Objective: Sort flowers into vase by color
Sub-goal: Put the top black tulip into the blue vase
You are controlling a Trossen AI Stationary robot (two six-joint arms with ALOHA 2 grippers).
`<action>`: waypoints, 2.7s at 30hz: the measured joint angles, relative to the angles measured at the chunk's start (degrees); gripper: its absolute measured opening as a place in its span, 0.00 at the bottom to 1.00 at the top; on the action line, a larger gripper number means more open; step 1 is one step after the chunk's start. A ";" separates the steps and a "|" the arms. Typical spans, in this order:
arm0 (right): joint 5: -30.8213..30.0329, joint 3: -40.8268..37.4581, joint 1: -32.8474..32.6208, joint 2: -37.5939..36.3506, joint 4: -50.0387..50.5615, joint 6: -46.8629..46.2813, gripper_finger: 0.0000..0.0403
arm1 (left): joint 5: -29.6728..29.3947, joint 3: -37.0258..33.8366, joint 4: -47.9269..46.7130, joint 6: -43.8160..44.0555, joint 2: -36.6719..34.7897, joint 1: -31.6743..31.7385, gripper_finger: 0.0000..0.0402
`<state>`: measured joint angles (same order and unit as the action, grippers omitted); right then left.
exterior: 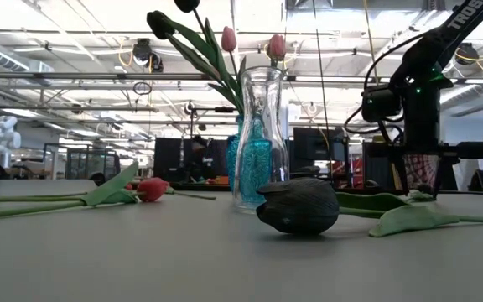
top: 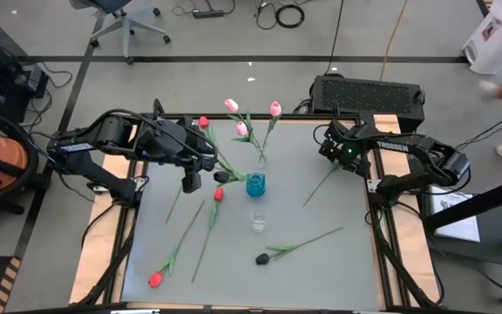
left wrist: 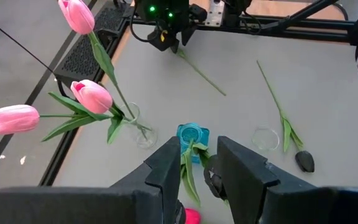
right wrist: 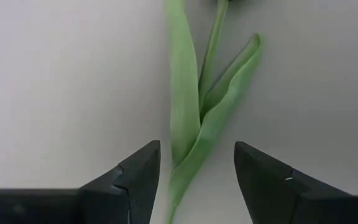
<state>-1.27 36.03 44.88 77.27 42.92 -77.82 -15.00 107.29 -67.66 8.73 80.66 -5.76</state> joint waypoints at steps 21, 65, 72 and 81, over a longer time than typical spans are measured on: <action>-0.18 0.00 0.02 0.00 0.11 1.15 0.49 | 0.00 -0.01 2.99 0.02 0.00 0.00 0.28; 0.00 0.00 0.02 3.00 -2.32 3.60 0.08 | 0.02 0.00 2.86 1.51 0.00 0.00 0.28; 0.04 0.00 0.00 3.00 -2.25 3.72 0.01 | 0.00 0.00 2.86 1.52 0.00 0.00 0.28; 0.09 0.02 0.00 3.00 -2.21 4.18 0.01 | 0.00 -0.01 2.86 1.49 0.00 0.00 0.28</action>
<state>-1.19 36.05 44.88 80.27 40.71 -73.64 -15.00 107.28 -64.79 10.22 80.66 -5.76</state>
